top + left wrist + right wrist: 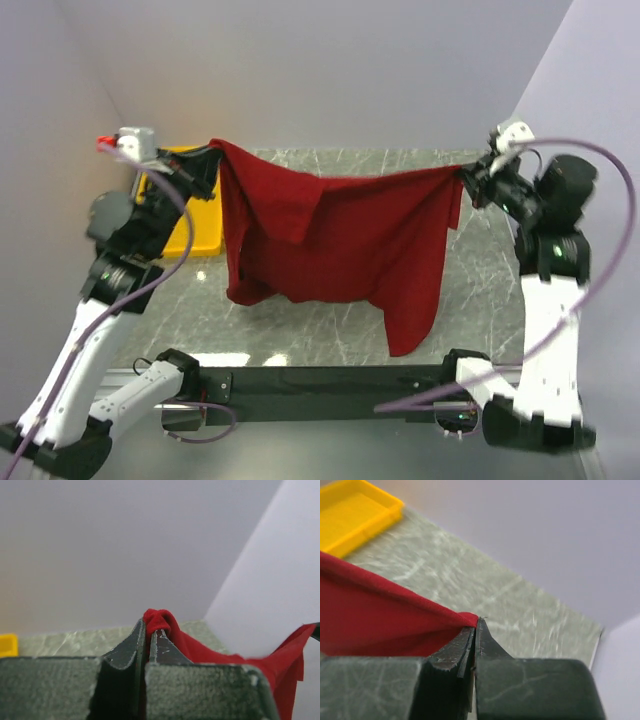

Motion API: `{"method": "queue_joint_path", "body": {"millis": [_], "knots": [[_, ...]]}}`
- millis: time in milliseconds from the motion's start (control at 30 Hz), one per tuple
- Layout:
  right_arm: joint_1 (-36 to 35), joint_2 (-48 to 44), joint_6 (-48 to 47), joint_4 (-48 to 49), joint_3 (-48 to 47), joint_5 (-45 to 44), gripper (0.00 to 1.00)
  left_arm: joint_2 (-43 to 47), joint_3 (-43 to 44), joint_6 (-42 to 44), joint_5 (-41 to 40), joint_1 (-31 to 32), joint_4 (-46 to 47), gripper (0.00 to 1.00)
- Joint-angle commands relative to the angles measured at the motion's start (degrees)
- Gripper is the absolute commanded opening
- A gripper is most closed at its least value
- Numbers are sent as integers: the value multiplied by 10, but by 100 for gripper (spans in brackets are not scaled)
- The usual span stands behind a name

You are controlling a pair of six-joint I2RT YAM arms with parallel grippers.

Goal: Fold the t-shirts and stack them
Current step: Flatten the tshirt out

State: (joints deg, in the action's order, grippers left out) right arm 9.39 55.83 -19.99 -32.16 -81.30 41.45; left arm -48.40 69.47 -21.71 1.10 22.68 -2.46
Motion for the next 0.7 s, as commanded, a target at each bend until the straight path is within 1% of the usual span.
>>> {"method": "queue_joint_path", "body": {"millis": [0,33,67,100,167,200,233,333,367,400,467,500,600,633,667], "knots": [[-2,89,33,80,34,-121,0,-62,-23,6,-99,-18,68,1],[-13,111,47,88,39,-164,0,-86,-21,-2,-83,-26,72,1],[-19,160,47,87,38,-181,0,-112,-18,-16,-41,-33,80,1],[-31,185,42,83,33,-203,0,-166,-20,-43,-19,-41,88,1],[-55,243,37,92,46,-240,0,-222,-22,-74,23,-40,104,1],[-59,258,38,117,53,-248,0,-276,-29,-80,32,-40,112,1],[-67,286,36,129,59,-255,0,-301,-32,-88,37,-40,118,1],[-73,339,43,158,58,-288,0,-396,-24,-104,36,-41,130,1],[-75,381,43,159,41,-291,0,-420,-17,-103,36,-42,132,1],[-76,402,48,159,28,-311,0,-466,4,-104,32,-41,127,1],[-78,452,57,159,7,-318,0,-512,30,-99,33,-41,118,1],[-84,467,61,169,-8,-339,0,-554,61,-99,29,-41,110,1],[-91,516,67,185,-38,-367,0,-621,113,-97,16,-41,87,1],[-108,527,66,185,-47,-397,0,-635,123,-97,12,-41,82,1],[-110,551,65,186,-57,-403,0,-647,135,-96,7,-41,76,1]]}}
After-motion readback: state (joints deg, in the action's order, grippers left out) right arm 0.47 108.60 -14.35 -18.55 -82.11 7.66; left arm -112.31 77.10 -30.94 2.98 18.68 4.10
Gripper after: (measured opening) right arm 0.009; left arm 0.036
